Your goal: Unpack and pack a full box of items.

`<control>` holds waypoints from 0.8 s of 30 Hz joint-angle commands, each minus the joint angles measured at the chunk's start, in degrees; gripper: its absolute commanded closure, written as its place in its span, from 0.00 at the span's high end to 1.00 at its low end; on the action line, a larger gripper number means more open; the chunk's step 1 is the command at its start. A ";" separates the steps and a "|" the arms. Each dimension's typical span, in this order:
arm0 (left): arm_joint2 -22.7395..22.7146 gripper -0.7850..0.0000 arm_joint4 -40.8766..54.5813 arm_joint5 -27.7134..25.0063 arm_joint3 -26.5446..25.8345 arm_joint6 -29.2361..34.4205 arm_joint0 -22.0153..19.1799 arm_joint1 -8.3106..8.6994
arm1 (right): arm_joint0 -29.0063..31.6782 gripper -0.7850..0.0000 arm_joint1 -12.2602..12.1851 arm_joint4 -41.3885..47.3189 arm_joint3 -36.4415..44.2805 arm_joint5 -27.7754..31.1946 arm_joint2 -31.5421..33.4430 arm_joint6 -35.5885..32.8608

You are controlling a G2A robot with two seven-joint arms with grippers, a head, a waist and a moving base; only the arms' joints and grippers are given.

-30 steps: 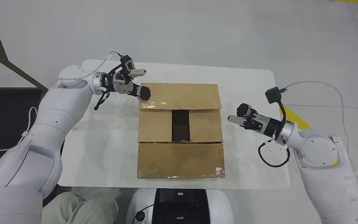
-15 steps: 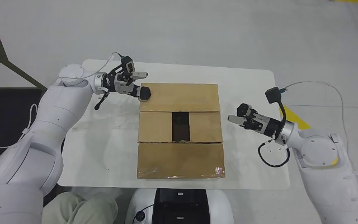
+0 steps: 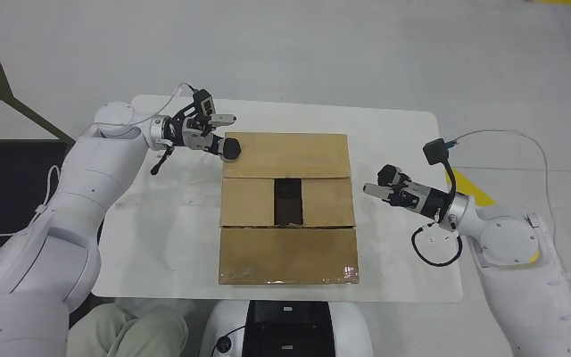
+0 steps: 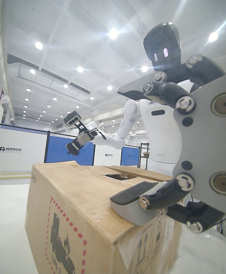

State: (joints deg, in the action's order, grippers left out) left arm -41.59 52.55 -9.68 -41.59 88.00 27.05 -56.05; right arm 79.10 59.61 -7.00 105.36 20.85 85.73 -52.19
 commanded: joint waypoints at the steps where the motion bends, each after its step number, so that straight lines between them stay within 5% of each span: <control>1: 0.00 1.00 0.00 0.00 0.00 0.00 0.00 0.00 | 0.00 1.00 0.00 0.00 0.00 0.00 0.00 0.00; 15: 0.00 1.00 0.00 0.00 0.00 0.00 0.00 0.00 | 0.12 1.00 0.01 0.06 -0.17 -0.37 0.04 0.30; 24: 0.00 1.00 0.00 0.00 0.00 0.00 0.00 0.00 | 5.99 1.00 -0.49 10.47 3.37 -8.71 3.33 -2.13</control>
State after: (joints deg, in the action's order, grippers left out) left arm -41.59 52.55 -9.68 -41.59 88.00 27.05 -56.05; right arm 84.15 59.19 2.87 108.17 13.02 88.54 -54.16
